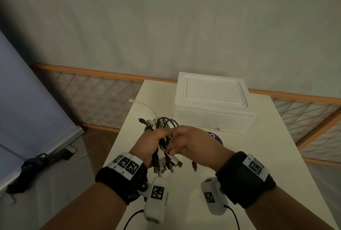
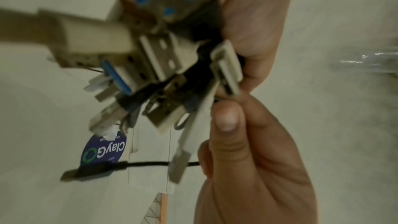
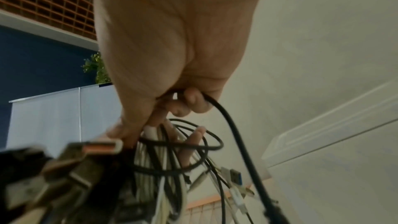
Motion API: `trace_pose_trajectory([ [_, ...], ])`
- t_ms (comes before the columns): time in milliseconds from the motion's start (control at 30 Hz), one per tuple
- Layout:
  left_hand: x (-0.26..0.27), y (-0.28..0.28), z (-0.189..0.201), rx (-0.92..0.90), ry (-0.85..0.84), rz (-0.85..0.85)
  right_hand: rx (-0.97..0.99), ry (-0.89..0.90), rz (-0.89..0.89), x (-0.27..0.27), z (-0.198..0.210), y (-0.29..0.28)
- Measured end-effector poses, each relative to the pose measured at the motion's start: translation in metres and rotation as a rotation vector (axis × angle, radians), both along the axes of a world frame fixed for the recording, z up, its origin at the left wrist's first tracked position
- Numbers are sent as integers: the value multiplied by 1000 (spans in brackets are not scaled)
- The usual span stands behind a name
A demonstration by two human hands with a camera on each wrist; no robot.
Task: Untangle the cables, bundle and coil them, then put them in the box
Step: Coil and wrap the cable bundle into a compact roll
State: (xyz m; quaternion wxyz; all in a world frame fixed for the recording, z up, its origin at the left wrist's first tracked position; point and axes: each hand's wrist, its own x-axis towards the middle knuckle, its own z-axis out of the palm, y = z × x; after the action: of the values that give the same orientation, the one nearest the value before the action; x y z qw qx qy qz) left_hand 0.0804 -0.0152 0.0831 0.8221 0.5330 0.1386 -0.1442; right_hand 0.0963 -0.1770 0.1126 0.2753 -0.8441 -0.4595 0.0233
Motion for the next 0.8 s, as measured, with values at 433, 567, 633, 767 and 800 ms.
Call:
trace_pose_trajectory([
  [433,-19,0,2,51,-325,-365,259,231,-276,-6,-4,7],
  [567,-22,3,-2,171,-223,-493,173,445,-289,-3,7,4],
  [633,-23,7,-6,280,-257,-555,161,535,-281,-2,8,3],
  [767,-32,7,3,218,-290,-671,152,665,-261,-5,10,5],
  [800,-32,6,3,215,-289,-685,158,685,-257,-6,11,6],
])
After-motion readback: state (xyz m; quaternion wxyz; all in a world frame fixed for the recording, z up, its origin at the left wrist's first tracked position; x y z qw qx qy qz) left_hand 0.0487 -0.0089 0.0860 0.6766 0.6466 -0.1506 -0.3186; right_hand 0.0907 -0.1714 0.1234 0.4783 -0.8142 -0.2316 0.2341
